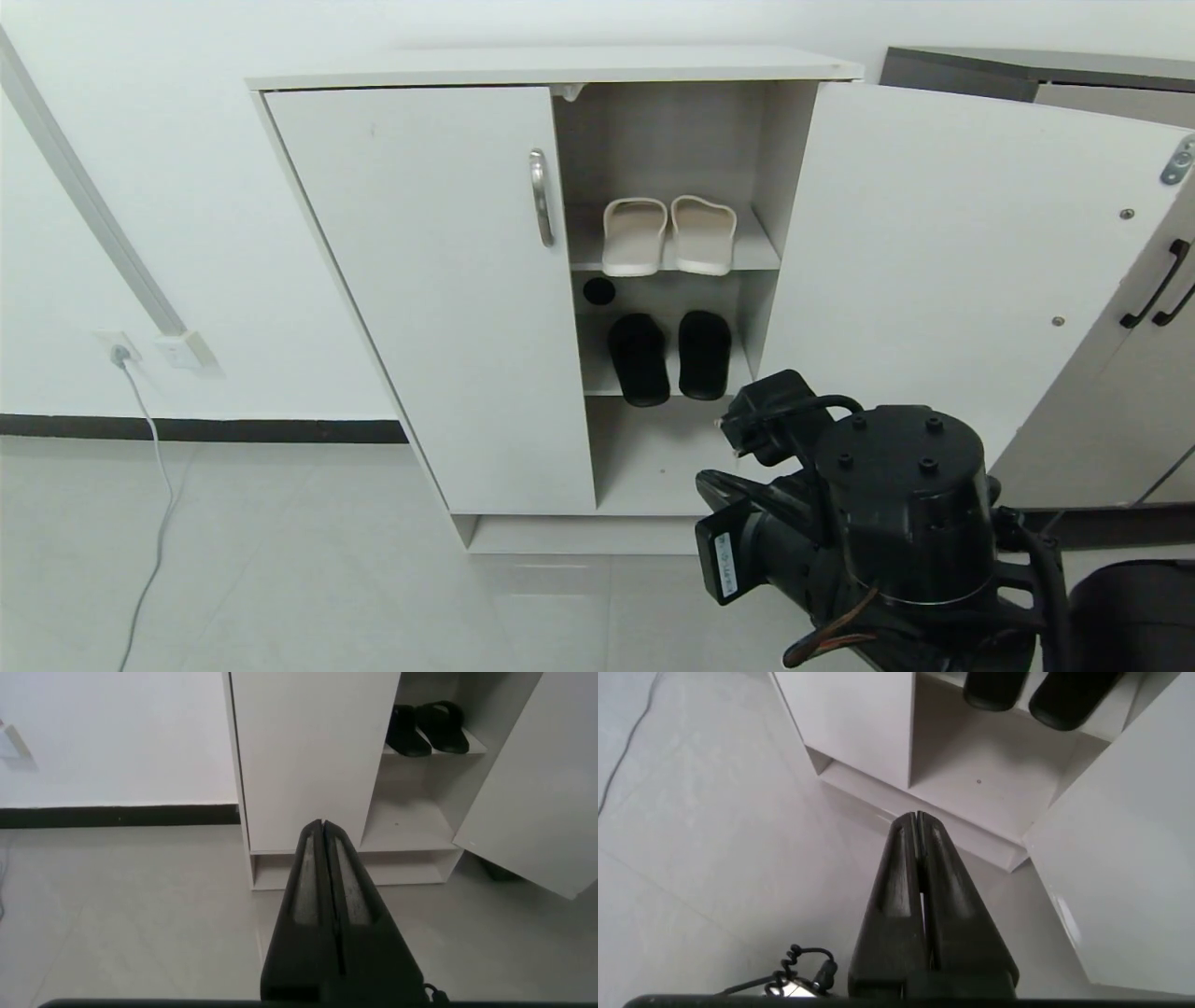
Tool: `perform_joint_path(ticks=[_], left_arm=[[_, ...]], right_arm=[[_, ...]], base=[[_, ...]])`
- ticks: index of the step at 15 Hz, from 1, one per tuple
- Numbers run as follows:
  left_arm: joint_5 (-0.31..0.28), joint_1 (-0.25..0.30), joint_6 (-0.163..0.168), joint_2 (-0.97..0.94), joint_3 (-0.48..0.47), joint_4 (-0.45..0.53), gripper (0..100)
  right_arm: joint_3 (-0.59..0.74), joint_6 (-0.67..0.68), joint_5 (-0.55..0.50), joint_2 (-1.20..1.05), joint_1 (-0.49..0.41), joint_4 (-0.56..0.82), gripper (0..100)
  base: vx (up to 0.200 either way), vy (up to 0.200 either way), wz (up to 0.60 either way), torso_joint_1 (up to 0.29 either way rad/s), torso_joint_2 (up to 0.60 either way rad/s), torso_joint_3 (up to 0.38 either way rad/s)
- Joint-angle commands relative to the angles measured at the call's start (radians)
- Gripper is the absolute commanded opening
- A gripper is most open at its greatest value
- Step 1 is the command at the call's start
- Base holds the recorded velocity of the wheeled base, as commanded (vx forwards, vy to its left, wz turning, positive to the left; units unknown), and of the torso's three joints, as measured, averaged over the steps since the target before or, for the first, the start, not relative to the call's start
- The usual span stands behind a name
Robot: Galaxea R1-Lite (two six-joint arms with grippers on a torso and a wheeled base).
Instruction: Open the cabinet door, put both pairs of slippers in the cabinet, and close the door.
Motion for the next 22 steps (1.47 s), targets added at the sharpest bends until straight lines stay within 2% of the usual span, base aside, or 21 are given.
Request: perform_joint_path(ticks=[1, 10, 14, 22], left_arm=[[0.0, 0.0, -0.001, 0.001, 0.0, -0.001, 0], [0.0, 0.0, -0.001, 0.001, 0.0, -0.001, 0], [0.0, 0.0, -0.001, 0.001, 0.0, -0.001, 0], [0.0, 0.0, -0.002, 0.001, 0.0, -0.001, 0]], right_arm=[[0.0, 0.0, 0.0, 0.019, -0.008, -0.004, 0], [0.0, 0.002, 0.0, 0.029, -0.013, -0.008, 0], [0.0, 0.0, -0.002, 0.03, -0.013, -0.008, 0], [-0.003, 0.0, -0.004, 0.036, -0.018, -0.008, 0]], base=[[0.0, 0.0, 0.0, 0.0, 0.0, 0.0], [0.0, 0.0, 0.0, 0.0, 0.0, 0.0], [0.0, 0.0, 0.0, 0.012, -0.22, -0.313], [0.0, 0.0, 0.0, 0.089, -0.49, -0.354]])
